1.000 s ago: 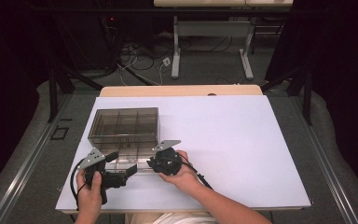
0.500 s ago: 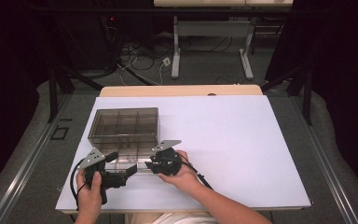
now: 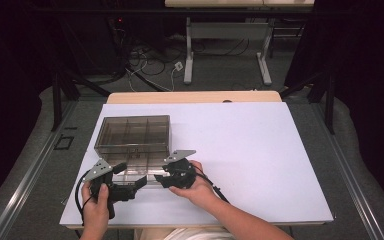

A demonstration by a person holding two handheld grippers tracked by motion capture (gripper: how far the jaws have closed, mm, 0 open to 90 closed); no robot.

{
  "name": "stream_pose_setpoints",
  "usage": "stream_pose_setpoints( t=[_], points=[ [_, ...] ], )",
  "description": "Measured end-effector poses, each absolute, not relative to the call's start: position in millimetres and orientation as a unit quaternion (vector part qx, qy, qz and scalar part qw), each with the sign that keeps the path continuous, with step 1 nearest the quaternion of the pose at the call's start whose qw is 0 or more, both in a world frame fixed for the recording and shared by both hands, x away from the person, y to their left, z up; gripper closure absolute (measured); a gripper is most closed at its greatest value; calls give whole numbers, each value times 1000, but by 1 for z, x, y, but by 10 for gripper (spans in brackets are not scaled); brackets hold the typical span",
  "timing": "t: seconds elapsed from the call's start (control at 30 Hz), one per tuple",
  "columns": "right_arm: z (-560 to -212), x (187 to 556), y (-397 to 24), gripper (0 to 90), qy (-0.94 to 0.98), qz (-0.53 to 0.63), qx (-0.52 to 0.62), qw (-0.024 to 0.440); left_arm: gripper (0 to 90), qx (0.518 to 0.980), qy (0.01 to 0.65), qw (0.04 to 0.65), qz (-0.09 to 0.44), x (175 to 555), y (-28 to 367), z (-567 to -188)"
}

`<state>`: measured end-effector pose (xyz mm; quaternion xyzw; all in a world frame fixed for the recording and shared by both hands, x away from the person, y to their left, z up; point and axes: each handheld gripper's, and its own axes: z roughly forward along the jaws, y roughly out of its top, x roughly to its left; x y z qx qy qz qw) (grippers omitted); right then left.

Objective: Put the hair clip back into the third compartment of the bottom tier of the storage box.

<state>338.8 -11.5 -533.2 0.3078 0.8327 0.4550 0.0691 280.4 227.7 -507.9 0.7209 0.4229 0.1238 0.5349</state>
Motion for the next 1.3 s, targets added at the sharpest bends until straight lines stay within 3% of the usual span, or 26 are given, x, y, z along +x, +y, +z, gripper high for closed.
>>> stream_pose_setpoints(
  t=[0.27, 0.67, 0.97, 1.3],
  points=[
    [-530, 339, -15, 444, 835, 449, 306, 84, 7, 720, 424, 536, 123, 280, 228, -508],
    [-524, 339, -26, 401, 833, 456, 293, 114, 7, 718, 427, 536, 122, 280, 228, -508],
    [-520, 338, -42, 328, 818, 480, 302, 96, 7, 718, 427, 535, 122, 280, 228, -508],
    [-516, 335, -51, 263, 820, 476, 299, 107, 7, 718, 428, 536, 121, 281, 229, -509]
  ],
)
